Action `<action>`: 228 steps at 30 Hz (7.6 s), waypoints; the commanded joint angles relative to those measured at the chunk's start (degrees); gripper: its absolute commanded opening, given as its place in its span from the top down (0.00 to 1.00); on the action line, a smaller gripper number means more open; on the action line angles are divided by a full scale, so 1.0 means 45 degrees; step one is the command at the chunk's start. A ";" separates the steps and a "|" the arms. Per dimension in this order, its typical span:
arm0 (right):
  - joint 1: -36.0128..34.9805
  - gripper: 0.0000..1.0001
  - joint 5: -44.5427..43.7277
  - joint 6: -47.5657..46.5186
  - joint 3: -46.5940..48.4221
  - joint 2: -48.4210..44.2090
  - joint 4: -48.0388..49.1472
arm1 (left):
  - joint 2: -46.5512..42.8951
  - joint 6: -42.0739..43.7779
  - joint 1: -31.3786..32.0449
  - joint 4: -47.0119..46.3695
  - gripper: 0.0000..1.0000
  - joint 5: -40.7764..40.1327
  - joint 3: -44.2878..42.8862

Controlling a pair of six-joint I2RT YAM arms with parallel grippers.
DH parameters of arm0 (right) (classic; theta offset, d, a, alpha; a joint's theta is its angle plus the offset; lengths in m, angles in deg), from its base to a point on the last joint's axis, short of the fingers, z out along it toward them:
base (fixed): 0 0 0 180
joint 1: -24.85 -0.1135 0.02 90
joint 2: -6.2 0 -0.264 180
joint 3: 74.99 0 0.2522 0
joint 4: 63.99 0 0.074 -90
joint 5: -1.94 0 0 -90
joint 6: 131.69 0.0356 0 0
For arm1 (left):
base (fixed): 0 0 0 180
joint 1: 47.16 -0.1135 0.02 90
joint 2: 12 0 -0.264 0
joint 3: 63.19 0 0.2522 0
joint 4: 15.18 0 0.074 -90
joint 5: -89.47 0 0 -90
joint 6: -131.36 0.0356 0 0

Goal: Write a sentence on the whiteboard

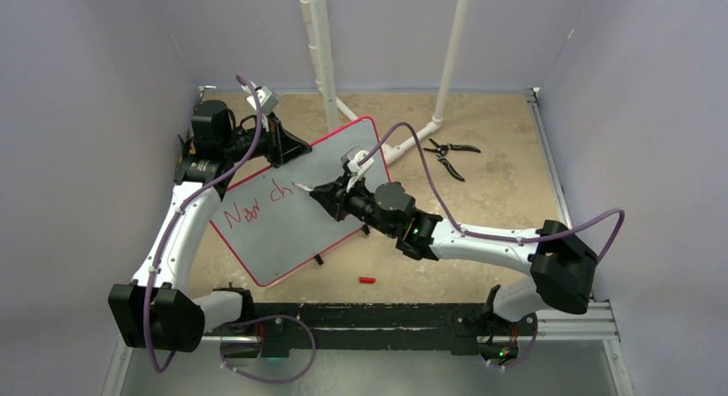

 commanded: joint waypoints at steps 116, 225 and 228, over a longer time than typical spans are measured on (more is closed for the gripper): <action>-0.0041 1.00 -0.1277 -0.0305 -0.0646 -0.1104 0.0446 | 0.0210 0.0035 -0.0369 -0.0575 1.00 -0.0555 0.0049; 0.0779 1.00 -0.0688 -0.0754 -0.0624 -0.1170 -0.0091 | 0.0181 -0.0048 -0.0389 -0.0745 1.00 -0.0535 0.0185; 0.0760 1.00 -0.0373 -0.0643 -0.0889 -0.1170 -0.0187 | 0.0171 -0.0057 -0.0388 -0.0761 1.00 -0.0536 0.0171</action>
